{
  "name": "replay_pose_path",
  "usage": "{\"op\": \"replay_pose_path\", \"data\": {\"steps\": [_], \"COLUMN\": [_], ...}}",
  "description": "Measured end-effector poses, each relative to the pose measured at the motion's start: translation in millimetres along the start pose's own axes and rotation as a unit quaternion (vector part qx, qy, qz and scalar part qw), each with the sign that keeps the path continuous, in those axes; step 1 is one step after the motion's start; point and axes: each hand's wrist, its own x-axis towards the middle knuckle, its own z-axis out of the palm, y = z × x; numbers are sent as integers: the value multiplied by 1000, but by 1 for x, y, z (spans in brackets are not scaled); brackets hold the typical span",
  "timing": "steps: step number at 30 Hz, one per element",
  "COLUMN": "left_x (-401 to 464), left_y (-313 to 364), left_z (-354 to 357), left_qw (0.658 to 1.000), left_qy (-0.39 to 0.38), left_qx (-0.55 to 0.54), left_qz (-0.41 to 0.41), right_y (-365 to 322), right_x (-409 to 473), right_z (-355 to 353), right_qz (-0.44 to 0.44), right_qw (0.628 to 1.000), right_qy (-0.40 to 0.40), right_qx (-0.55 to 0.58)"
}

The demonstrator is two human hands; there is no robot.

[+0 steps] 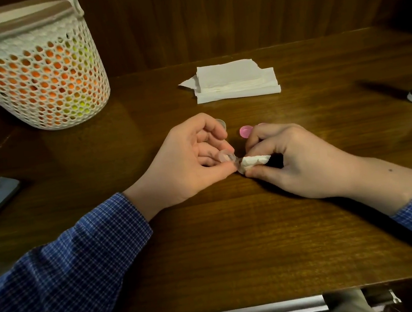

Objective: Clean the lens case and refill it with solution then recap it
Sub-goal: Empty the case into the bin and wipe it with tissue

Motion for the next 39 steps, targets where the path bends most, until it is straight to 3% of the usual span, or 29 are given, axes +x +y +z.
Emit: {"op": "replay_pose_path", "data": {"steps": [4, 7, 10, 13, 15, 21, 39], "left_x": [0, 1, 2, 3, 4, 6, 6], "left_y": [0, -1, -2, -3, -3, -2, 1], "left_z": [1, -1, -1, -1, -2, -3, -1], "left_qw": [1000, 1000, 1000, 999, 998, 997, 999], "left_qy": [0, -5, -4, -6, -12, -24, -10], "left_qx": [3, -2, -16, -29, -39, -41, -6], "left_qz": [-5, -11, -17, -28, -39, -53, -49], "right_y": [3, 5, 10, 7, 5, 13, -5], "right_x": [4, 5, 5, 4, 3, 9, 16], "right_z": [1, -10, -20, -17, -15, -11, -2], "right_qz": [2, 63, 143, 84, 61, 94, 139], "right_qw": [999, 992, 969, 988, 991, 991, 989], "right_qy": [-35, -46, 9, 63, 39, -26, 42], "right_qx": [0, 97, 202, 109, 114, 92, 34]}}
